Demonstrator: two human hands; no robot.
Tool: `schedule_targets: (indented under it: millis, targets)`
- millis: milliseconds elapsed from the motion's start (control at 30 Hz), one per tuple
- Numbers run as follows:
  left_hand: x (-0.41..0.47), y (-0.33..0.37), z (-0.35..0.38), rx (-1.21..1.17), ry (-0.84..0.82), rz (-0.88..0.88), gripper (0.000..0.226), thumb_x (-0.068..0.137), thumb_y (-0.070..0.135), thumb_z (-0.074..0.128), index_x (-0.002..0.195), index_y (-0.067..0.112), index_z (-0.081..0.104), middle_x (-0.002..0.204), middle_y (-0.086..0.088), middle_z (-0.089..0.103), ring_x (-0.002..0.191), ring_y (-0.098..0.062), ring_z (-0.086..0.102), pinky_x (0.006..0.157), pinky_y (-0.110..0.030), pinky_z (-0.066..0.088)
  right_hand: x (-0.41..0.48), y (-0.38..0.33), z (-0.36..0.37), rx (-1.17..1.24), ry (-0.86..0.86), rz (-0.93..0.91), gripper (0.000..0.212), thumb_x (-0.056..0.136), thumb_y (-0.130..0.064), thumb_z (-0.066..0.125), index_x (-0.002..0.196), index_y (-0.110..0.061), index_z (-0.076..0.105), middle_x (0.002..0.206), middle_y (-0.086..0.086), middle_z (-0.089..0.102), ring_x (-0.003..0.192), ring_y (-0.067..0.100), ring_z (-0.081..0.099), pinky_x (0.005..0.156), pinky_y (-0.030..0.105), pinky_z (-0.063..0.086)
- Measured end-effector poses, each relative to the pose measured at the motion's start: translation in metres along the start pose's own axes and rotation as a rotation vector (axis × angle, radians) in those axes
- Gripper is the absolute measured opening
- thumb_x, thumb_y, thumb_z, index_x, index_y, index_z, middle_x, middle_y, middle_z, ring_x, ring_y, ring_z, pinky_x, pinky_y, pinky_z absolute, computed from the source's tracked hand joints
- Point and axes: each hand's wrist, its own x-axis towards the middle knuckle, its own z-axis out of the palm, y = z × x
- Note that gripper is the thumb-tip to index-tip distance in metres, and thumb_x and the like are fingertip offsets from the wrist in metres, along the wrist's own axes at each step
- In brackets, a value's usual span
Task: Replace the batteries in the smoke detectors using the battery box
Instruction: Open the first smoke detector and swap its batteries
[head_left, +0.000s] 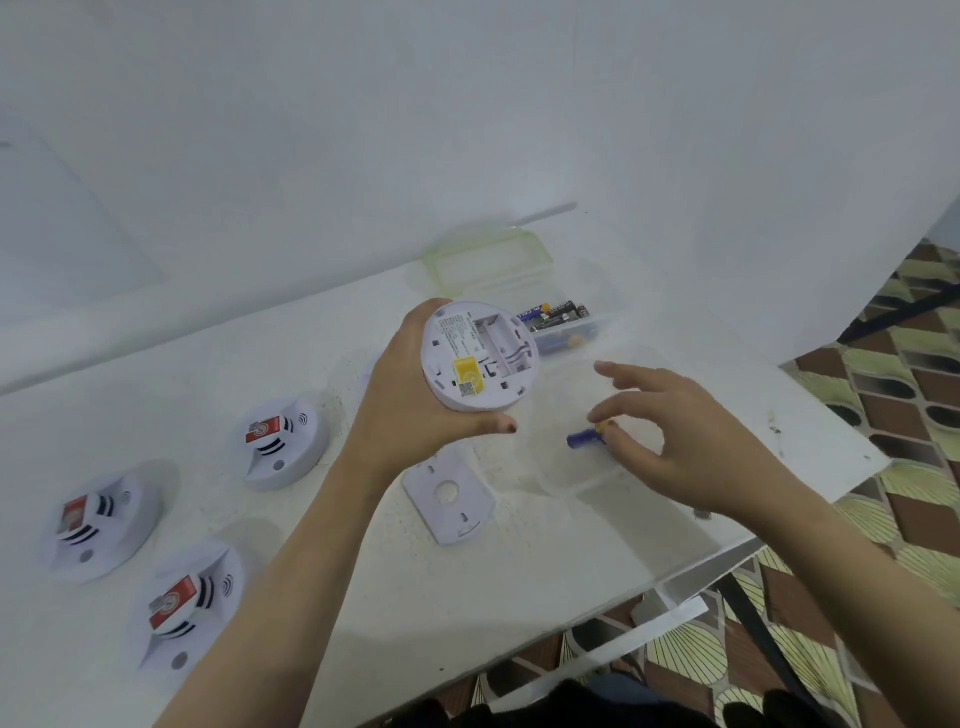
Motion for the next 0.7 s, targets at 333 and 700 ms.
schedule_targets:
  millis: [333, 700]
  targets:
    - [0.026, -0.005, 0.016, -0.06, 0.183, 0.001, 0.095, 0.05, 0.042, 0.085, 0.13, 0.018, 0.04, 0.123, 0.019, 0.053, 0.114, 0.007, 0.053, 0.087, -0.007, 0.043, 0.144, 0.035, -0.021, -0.185, -0.134, -0.018, 0.027, 0.088, -0.01, 0.05, 0.103, -0.022, 0.07, 0.106, -0.001, 0.067, 0.086, 0.014, 0.052, 0.075, 0.026, 0.04]
    - [0.041, -0.013, 0.032, 0.038, 0.296, -0.018, 0.088, 0.055, 0.039, 0.081, 0.129, 0.021, 0.038, 0.123, 0.02, 0.046, 0.115, 0.011, 0.049, 0.089, -0.004, 0.039, 0.205, 0.036, -0.006, -0.656, -0.452, -0.214, 0.012, 0.082, -0.019, 0.059, 0.088, -0.019, 0.07, 0.085, 0.003, 0.066, 0.066, 0.02, 0.051, 0.064, 0.026, 0.038]
